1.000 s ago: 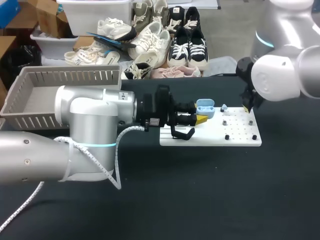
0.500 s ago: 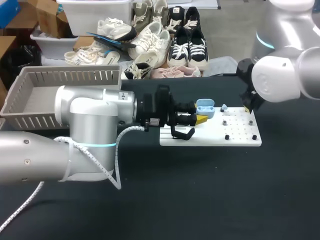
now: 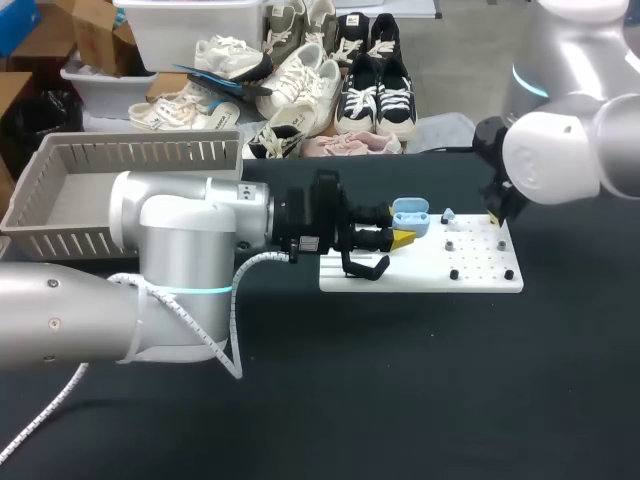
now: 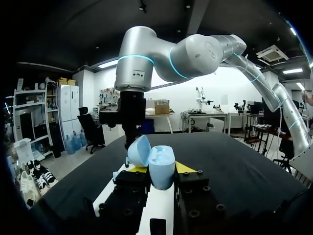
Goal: Pick up each earbud case from the left stands, insert the matching earbuds, close the lid, and place the case in the box.
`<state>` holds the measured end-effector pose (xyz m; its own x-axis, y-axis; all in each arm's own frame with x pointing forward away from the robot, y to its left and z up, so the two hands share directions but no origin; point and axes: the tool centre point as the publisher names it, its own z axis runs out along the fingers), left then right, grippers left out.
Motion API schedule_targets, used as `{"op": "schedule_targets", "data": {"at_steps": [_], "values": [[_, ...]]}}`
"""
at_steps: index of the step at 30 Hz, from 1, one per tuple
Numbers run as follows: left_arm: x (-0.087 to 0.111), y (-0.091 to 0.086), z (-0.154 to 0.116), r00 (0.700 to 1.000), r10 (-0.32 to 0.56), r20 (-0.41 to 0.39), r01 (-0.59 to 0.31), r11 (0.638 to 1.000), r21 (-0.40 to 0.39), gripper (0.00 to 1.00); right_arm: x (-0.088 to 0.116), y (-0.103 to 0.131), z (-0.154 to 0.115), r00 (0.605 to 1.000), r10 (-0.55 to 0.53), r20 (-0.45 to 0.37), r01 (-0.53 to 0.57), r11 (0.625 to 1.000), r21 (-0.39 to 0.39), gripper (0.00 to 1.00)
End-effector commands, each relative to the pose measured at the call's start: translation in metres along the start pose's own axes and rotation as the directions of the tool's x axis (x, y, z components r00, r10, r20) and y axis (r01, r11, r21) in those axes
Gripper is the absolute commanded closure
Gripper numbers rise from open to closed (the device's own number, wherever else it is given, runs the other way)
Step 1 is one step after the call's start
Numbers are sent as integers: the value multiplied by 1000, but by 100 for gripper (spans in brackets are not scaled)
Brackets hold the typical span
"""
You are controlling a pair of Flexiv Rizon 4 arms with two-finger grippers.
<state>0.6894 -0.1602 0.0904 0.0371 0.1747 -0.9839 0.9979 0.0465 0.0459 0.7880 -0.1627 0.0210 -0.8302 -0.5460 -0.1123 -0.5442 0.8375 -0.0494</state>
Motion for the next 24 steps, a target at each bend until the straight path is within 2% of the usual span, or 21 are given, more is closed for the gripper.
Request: {"op": "schedule_targets", "data": {"at_steps": [1, 8, 15, 21, 24], "values": [[0, -1, 0, 1000, 1, 2, -1, 1000, -6, 100, -1, 0, 0, 1000, 3, -1, -3, 1000, 3, 76], [0, -1, 0, 1000, 1, 2, -1, 1000, -6, 100, -1, 0, 0, 1000, 7, -3, -7, 1000, 4, 83], [0, -1, 0, 1000, 1, 2, -1, 1000, -6, 100, -2, 1, 0, 1000, 9, -4, -9, 1000, 2, 85], [0, -1, 0, 1000, 1, 2, -1, 1000, -6, 100, -2, 2, 0, 1000, 12, -6, -12, 1000, 2, 99], [0, -1, 0, 1000, 1, 2, -1, 1000, -6, 100, -2, 2, -1, 1000, 14, -6, -14, 1000, 4, 100]]}}
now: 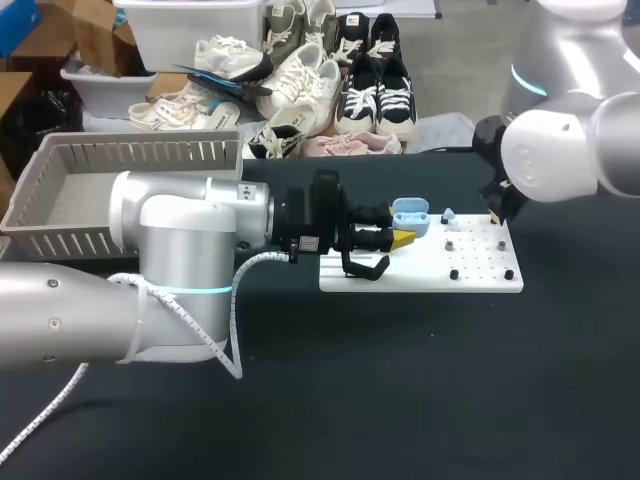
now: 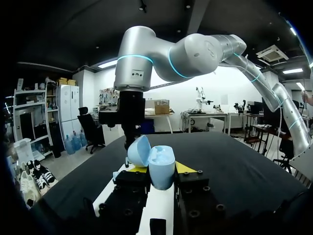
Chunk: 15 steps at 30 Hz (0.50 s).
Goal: Pick up each earbud case from the left stands, insert the matching earbuds, close the lid, and place the case in the box.
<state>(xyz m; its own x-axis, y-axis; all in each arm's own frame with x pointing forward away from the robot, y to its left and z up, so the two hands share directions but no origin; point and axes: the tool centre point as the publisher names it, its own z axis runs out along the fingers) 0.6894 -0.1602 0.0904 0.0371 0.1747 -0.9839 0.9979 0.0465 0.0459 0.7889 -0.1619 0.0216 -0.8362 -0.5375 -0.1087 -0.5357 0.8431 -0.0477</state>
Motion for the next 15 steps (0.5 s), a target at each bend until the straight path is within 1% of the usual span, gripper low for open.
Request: {"op": "schedule_targets", "data": {"at_steps": [1, 5, 15], "values": [[0, -1, 0, 1000, 1, 2, -1, 1000, -6, 100, 0, 2, -1, 1000, 4, -2, -4, 1000, 6, 100], [0, -1, 0, 1000, 1, 2, -1, 1000, -6, 100, 1, 3, -3, 1000, 3, -2, -3, 1000, 9, 100], [0, -1, 0, 1000, 1, 2, -1, 1000, -6, 100, 8, 4, -19, 1000, 8, 5, -8, 1000, 26, 100]]}}
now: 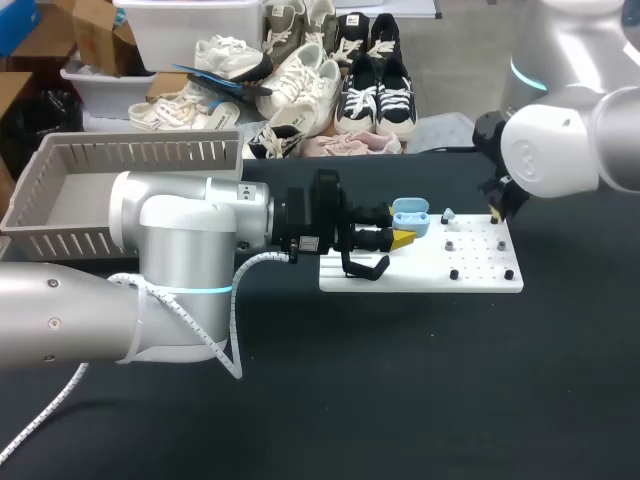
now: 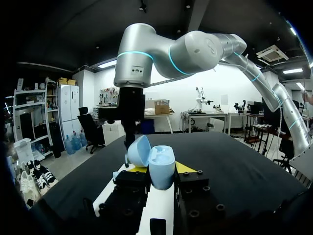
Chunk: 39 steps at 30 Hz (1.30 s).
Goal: Pick up each earbud case from the left stands, insert the matching earbuds, close the lid, and place the case in the box.
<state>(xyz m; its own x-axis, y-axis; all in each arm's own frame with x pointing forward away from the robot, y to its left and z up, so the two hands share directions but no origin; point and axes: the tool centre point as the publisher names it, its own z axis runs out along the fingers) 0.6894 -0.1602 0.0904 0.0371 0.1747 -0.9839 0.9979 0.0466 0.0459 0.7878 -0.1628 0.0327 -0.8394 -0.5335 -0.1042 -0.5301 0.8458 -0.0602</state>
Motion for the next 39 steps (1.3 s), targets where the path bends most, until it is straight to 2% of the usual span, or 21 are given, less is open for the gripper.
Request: {"op": "schedule_targets", "data": {"at_steps": [1, 4, 6, 35, 39], "values": [[0, -1, 0, 1000, 1, 2, -1, 1000, -6, 100, 9, 5, -10, 1000, 2, 11, -2, 1000, 15, 100], [0, -1, 0, 1000, 1, 2, -1, 1000, -6, 100, 9, 6, -15, 1000, -13, 22, 12, 1000, 11, 100], [0, -1, 0, 1000, 1, 2, -1, 1000, -6, 100, 8, 7, -18, 998, -40, 39, 41, 999, -36, 100], [0, -1, 0, 1000, 1, 2, -1, 1000, -6, 100, 8, 7, -18, 998, -40, 39, 41, 999, -36, 100], [0, -1, 0, 1000, 1, 2, -1, 1000, -6, 100, 8, 3, -20, 1000, 26, 6, -26, 999, -29, 100]]}}
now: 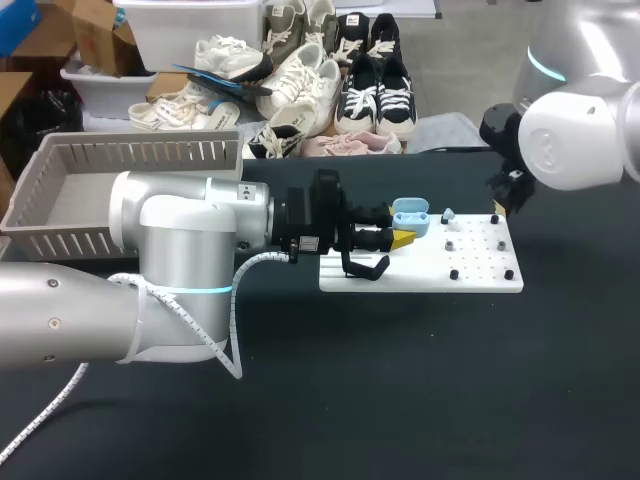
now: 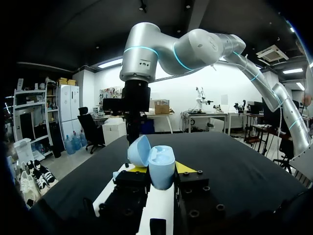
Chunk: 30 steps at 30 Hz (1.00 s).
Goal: Pick up each earbud case from the left stands, insert the matching earbuds, close the lid, and place the case in the box.
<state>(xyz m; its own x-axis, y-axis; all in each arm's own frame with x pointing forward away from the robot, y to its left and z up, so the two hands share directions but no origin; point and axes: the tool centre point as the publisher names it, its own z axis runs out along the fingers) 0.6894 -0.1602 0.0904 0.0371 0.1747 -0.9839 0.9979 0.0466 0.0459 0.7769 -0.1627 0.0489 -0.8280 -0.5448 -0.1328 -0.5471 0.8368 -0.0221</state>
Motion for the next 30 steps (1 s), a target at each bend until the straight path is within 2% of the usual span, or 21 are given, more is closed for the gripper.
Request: {"op": "schedule_targets", "data": {"at_steps": [1, 7, 12, 14, 16, 19, 24, 30], "values": [[0, -1, 0, 1000, 1, 2, -1, 1000, -6, 100, 1, -4, -2, 998, 61, -26, -62, 998, -5, 100], [0, -1, 0, 1000, 1, 2, -1, 1000, -6, 100, 12, -10, -9, 970, 232, -68, -233, 973, 0, 100], [0, -1, 0, 1000, 1, 2, -1, 1000, -6, 100, 22, -8, -23, 918, 384, -95, -383, 923, 35, 100], [0, -1, 0, 1000, 1, 2, -1, 1000, -6, 100, 26, -6, -29, 878, 467, -107, -463, 884, 66, 100], [0, -1, 0, 1000, 1, 2, -1, 1000, -6, 100, 30, -2, -35, 848, 519, -108, -516, 855, 60, 100], [0, -1, 0, 1000, 1, 2, -1, 1000, -6, 100, 36, 2, -42, 771, 623, -128, -618, 782, 83, 100], [0, -1, 0, 1000, 1, 2, -1, 1000, -6, 100, 43, 15, -59, 678, 723, -135, -716, 690, 104, 100], [0, -1, 0, 1000, 1, 2, -1, 1000, -6, 100, 45, 36, -76, 603, 787, -130, -775, 617, 140, 100]]}}
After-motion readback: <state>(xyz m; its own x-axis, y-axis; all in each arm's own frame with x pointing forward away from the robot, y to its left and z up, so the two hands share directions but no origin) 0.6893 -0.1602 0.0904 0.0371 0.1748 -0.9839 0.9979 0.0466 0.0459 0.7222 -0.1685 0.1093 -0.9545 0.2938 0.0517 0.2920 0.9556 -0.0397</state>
